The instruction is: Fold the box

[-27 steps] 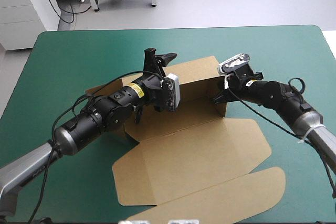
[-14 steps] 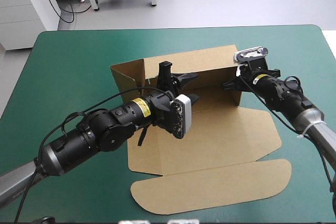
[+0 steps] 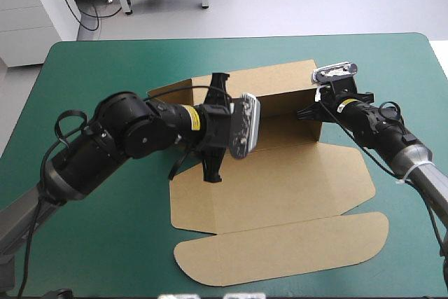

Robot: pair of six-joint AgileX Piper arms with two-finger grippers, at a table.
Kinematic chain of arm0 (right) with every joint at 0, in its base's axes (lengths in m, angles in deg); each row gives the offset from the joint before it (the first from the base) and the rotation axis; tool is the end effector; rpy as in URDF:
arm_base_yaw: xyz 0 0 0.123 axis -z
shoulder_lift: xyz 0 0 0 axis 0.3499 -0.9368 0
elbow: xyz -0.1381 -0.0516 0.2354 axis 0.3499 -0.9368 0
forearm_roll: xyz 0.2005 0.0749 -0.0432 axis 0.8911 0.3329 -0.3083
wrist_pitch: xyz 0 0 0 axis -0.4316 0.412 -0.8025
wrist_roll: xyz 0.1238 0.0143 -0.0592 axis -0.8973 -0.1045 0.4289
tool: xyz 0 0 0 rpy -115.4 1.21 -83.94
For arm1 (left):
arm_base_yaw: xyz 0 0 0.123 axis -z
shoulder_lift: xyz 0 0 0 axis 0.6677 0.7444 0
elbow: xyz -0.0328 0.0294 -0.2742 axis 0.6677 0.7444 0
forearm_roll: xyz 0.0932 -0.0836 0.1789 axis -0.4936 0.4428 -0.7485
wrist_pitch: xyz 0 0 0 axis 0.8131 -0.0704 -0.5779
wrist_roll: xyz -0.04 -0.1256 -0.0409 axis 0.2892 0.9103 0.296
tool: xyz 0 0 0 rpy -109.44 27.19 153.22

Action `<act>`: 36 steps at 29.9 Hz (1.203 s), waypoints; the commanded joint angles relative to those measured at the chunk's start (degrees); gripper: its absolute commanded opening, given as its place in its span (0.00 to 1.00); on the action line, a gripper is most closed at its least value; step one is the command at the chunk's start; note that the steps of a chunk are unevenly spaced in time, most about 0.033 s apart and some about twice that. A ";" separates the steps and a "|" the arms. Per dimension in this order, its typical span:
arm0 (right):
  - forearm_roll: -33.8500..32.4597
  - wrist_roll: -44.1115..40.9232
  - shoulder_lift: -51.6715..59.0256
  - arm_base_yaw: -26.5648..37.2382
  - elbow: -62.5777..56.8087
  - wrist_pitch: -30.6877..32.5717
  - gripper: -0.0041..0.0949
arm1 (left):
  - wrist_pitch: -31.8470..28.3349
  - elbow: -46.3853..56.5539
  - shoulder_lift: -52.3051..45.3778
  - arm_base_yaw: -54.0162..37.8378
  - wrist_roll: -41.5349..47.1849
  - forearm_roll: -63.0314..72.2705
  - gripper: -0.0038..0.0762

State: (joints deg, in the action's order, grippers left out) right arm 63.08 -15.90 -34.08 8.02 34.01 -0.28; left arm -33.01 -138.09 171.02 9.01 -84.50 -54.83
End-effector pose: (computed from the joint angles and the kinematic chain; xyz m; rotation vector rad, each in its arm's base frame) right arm 0.3313 0.0766 0.2829 -0.3337 2.1141 0.1053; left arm 0.1864 -0.2476 0.3960 1.8448 1.2891 -0.0363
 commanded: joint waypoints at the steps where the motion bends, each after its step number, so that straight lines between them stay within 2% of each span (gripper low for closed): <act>1: -0.01 -0.11 2.03 0.27 2.16 -4.61 0.02 | 0.48 -8.25 1.47 -4.84 13.54 -3.26 0.07; 4: -0.01 -0.11 2.03 0.27 2.16 -4.61 0.02 | 1.30 -11.88 3.10 -13.04 22.01 -2.07 0.07; 9: -0.01 -0.11 2.03 0.27 2.16 -4.82 0.02 | 5.33 -12.69 2.90 -27.99 28.16 7.66 0.07; 16: -0.16 -0.11 2.03 0.27 2.16 -4.54 0.02 | 13.43 -12.36 2.38 -46.67 29.42 20.04 0.04; 20: -0.16 -0.11 2.03 0.27 2.16 -4.54 0.02 | 14.07 -10.91 1.75 -51.46 30.32 20.57 0.04; 24: -0.16 -0.11 2.03 0.27 2.16 -4.54 0.02 | 8.56 -4.30 -1.85 -52.36 30.57 19.78 0.04; 36: -0.20 -0.11 2.03 0.27 2.16 -4.57 0.02 | -17.86 30.60 -21.02 -52.36 30.86 17.12 0.04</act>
State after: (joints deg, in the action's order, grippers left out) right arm 62.87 -15.90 -34.08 8.02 34.01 -0.28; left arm -42.27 -111.30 154.67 -43.37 -54.33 -38.25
